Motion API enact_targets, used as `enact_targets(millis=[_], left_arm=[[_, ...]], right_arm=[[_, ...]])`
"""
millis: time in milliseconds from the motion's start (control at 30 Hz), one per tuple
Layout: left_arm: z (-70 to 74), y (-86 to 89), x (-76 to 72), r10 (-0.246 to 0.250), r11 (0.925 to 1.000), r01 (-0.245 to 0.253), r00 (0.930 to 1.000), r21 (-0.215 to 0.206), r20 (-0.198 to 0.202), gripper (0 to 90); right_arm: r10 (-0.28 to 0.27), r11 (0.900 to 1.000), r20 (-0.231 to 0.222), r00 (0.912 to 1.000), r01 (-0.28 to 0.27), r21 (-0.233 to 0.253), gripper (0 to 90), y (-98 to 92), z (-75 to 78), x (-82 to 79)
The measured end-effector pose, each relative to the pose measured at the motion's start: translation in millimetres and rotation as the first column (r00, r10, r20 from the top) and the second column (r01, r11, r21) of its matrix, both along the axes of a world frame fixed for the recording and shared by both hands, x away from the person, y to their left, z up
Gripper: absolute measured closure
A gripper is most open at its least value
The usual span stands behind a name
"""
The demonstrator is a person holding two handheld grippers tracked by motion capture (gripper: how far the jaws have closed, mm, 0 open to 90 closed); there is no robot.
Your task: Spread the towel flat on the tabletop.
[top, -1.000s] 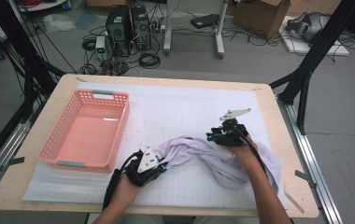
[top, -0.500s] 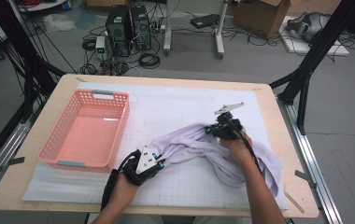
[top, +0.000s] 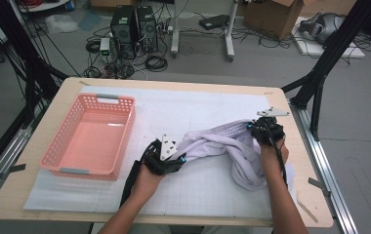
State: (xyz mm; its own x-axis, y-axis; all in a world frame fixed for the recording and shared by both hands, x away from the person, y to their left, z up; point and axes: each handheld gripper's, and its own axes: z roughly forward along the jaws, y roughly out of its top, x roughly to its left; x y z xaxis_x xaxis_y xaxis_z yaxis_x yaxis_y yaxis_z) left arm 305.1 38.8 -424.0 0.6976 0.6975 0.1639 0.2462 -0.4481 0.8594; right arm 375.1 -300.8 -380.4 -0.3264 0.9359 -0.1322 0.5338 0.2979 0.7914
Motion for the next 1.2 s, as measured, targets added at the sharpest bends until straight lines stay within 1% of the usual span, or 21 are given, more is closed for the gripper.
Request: enact_targets(millis=[100, 167, 200, 233, 267, 333, 433, 467, 500, 533, 600, 633, 667, 733, 767, 867, 900, 1000, 1067, 1167, 1200], left_arm=[[8.4, -0.8, 3.6, -0.013, 0.9988, 0.012, 0.9998, -0.048, -0.018, 42.5], [14.0, 0.7, 6.1, -0.021, 0.9961, 0.019, 0.9995, -0.086, -0.024, 41.8], [15.6, 0.4, 9.9, -0.029, 0.9936, 0.024, 0.9987, -0.110, -0.041, 40.6], [15.6, 0.4, 9.9, -0.029, 0.9936, 0.024, 0.9987, -0.110, -0.041, 40.4], [13.8, -3.2, 16.9, -0.041, 0.9945, 0.035, 0.9971, -0.099, -0.064, 40.4], [11.0, -6.8, 22.6, -0.045, 0.9956, 0.038, 0.9955, -0.086, -0.083, 39.9], [1.6, -16.1, 34.9, -0.045, 0.9972, 0.036, 0.9888, -0.066, -0.142, 39.0], [-1.5, -19.1, 38.2, -0.045, 0.9979, 0.037, 0.9862, -0.054, -0.159, 39.0], [-7.3, -24.4, 42.6, -0.046, 0.9982, 0.038, 0.9812, -0.048, -0.187, 39.0], [-7.3, -24.4, 42.6, -0.046, 0.9982, 0.038, 0.9812, -0.048, -0.187, 39.1], [-15.4, -32.4, 44.3, -0.065, 0.9975, 0.058, 0.9723, -0.040, -0.224, 41.5], [-15.4, -32.4, 44.3, -0.065, 0.9975, 0.058, 0.9723, -0.040, -0.224, 43.7], [-17.5, -34.8, 43.9, -0.077, 0.9970, 0.073, 0.9687, -0.024, -0.236, 49.6], [-15.0, -37.0, 41.3, -0.101, 0.9946, 0.104, 0.9578, -0.002, -0.269, 73.9], [-15.0, -37.0, 41.3, -0.101, 0.9946, 0.104, 0.9578, -0.002, -0.269, 77.7], [-10.5, -34.8, 40.2, -0.077, 0.9954, 0.088, 0.9681, 0.037, -0.238, 79.3], [-8.7, -29.7, 42.2, -0.053, 0.9973, 0.063, 0.9751, 0.038, -0.215, 79.5], [-5.1, -20.6, 46.0, -0.012, 0.9998, 0.015, 0.9806, 0.014, -0.196, 79.5], [-3.5, -13.4, 49.7, 0.030, 0.9995, -0.028, 0.9874, 0.018, -0.155, 79.6], [-6.8, -4.3, 58.7, 0.099, 0.9948, -0.101, 0.9857, -0.010, -0.136, 79.6], [-6.8, -4.3, 58.7, 0.099, 0.9948, -0.101, 0.9857, -0.010, -0.136, 79.6]], right_arm=[[-0.010, 1.000, -0.006, 0.9999, 0.010, 0.014, 69.8, -5.9, 0.7, -2.5], [-0.017, 0.999, 0.006, 0.9998, 0.016, 0.051, 65.1, -14.6, 2.8, -6.9], [-0.011, 0.995, 0.011, 0.9999, 0.009, 0.102, 56.2, -23.9, 4.2, -11.3], [-0.011, 0.995, 0.011, 0.9999, 0.009, 0.102, 56.2, -23.9, 4.2, -11.3], [0.050, 0.987, 0.012, 0.9987, -0.051, 0.149, 51.1, -31.2, 3.9, -16.6], [0.088, 0.984, -0.008, 0.9961, -0.086, 0.154, 51.0, -34.7, 1.0, -23.2], [0.106, 0.983, -0.022, 0.9942, -0.101, 0.153, 49.8, -38.9, -2.3, -31.3], [0.139, 0.974, -0.058, 0.9887, -0.125, 0.191, 45.7, -45.4, -6.5, -36.9], [0.143, 0.974, -0.070, 0.9873, -0.127, 0.189, 43.1, -47.7, -8.3, -40.0], [0.150, 0.973, -0.074, 0.9860, -0.134, 0.186, 41.5, -49.5, -9.6, -42.0], [0.185, 0.967, -0.100, 0.9776, -0.163, 0.196, 40.1, -52.3, -14.1, -46.4], [0.204, 0.966, -0.128, 0.9705, -0.178, 0.189, 40.1, -51.9, -18.4, -48.1], [0.220, 0.964, -0.157, 0.9629, -0.190, 0.185, 39.9, -50.5, -23.0, -48.8], [0.254, 0.960, -0.201, 0.9460, -0.221, 0.172, 44.6, -45.8, -34.5, -49.1], [0.264, 0.961, -0.228, 0.9372, -0.234, 0.148, 49.1, -40.2, -43.1, -51.0], [0.274, 0.960, -0.243, 0.9305, -0.249, 0.129, 56.5, -31.6, -55.2, -55.6], [0.290, 0.955, -0.240, 0.9265, -0.262, 0.141, 81.5, -29.7, -54.2, -62.1], [0.334, 0.941, -0.254, 0.9077, -0.304, 0.151, 84.4, -26.3, -52.1, -71.0], [0.371, 0.926, -0.257, 0.8923, -0.335, 0.175, 84.8, -23.2, -50.5, -78.9], [0.424, 0.901, -0.241, 0.8733, -0.378, 0.214, 84.8, -15.7, -47.7, -95.3], [0.424, 0.901, -0.241, 0.8733, -0.378, 0.214, 84.8, -15.7, -47.7, -95.3]])
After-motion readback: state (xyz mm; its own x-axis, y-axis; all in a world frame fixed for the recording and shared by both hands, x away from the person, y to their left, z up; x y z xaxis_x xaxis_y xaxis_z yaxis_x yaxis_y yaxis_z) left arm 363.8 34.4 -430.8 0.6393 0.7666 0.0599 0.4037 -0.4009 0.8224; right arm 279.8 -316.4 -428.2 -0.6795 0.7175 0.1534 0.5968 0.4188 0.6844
